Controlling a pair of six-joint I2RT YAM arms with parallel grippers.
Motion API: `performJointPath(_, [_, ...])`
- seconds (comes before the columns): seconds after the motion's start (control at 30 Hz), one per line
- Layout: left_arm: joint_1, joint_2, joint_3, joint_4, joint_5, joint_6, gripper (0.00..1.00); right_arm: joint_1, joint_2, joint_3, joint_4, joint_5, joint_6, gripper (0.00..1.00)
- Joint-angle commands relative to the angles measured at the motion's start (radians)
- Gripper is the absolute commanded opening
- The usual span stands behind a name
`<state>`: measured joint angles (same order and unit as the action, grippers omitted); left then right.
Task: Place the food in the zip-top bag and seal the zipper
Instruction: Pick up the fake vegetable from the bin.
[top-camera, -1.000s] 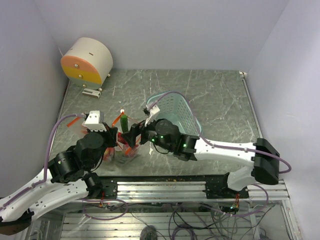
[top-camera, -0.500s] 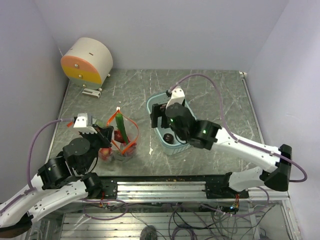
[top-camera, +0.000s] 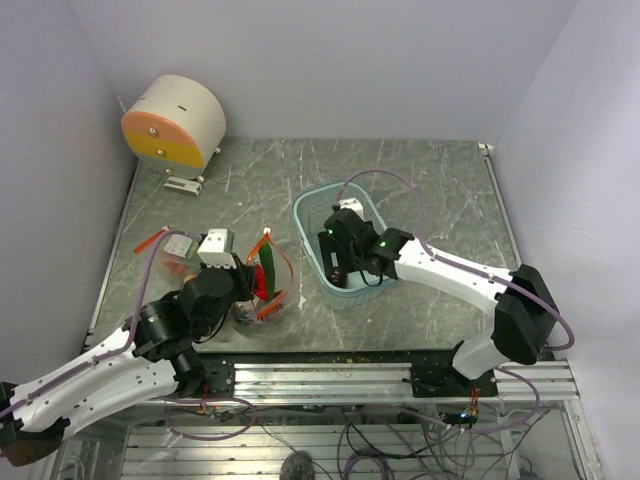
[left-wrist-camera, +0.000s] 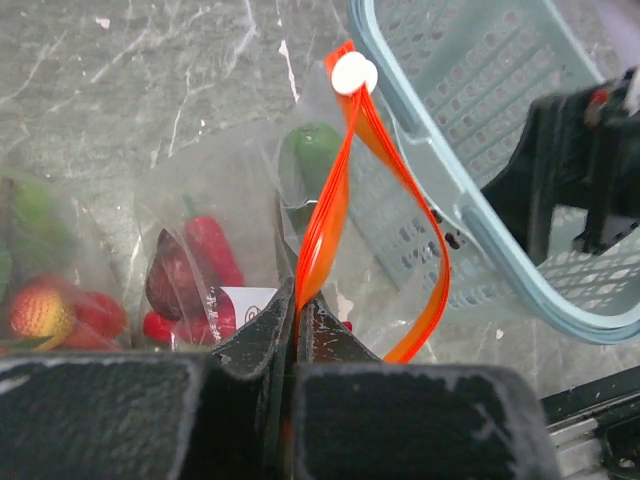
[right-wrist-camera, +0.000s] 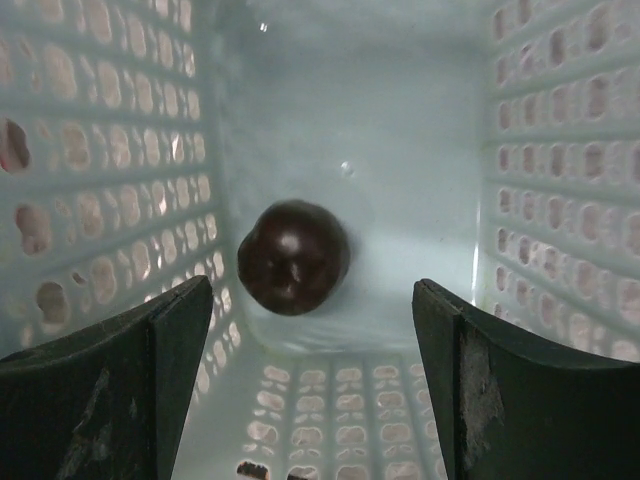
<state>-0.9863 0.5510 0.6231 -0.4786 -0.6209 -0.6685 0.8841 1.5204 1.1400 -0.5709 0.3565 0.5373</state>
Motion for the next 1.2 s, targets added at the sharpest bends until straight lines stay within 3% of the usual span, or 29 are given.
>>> performJointPath(0.0, [0.0, -0.027, 0.11, 0.019, -0.054, 0.051, 0.07, -0.019, 0.014, -0.053, 0.052, -0.135, -0.019, 0.81])
performJointPath(0.3, [0.0, -0.015, 0.142, -0.009, -0.025, 0.05, 0.07, -0.047, 0.122, -0.133, 0.188, -0.263, 0.001, 0.8])
performJointPath(0.47, [0.0, -0.014, 0.17, -0.038, -0.05, 0.058, 0.07, -0.051, 0.17, -0.175, 0.226, -0.243, -0.002, 0.73])
performJointPath(0.5, [-0.001, -0.014, 0.169, -0.041, -0.052, 0.055, 0.07, -0.052, 0.173, -0.18, 0.237, -0.237, -0.004, 0.7])
performJointPath(0.6, [-0.001, -0.009, 0.16, -0.041, -0.048, 0.042, 0.07, -0.056, 0.171, -0.187, 0.247, -0.2, -0.01, 0.4])
performJointPath(0.67, [0.0, -0.002, 0.157, -0.036, -0.04, 0.036, 0.07, -0.058, 0.158, -0.189, 0.245, -0.164, -0.021, 0.27])
performJointPath(0.83, [-0.001, 0.009, 0.157, -0.031, -0.034, 0.037, 0.07, -0.06, 0.054, -0.165, 0.212, -0.094, -0.05, 0.11])
performJointPath(0.97, [-0.001, 0.013, 0.182, -0.048, -0.045, 0.05, 0.07, -0.06, -0.106, -0.145, 0.208, -0.088, -0.077, 0.11])
performJointPath(1.17, [-0.001, 0.021, 0.169, -0.055, -0.056, 0.042, 0.07, -0.048, -0.329, -0.151, 0.312, -0.262, -0.12, 0.1])
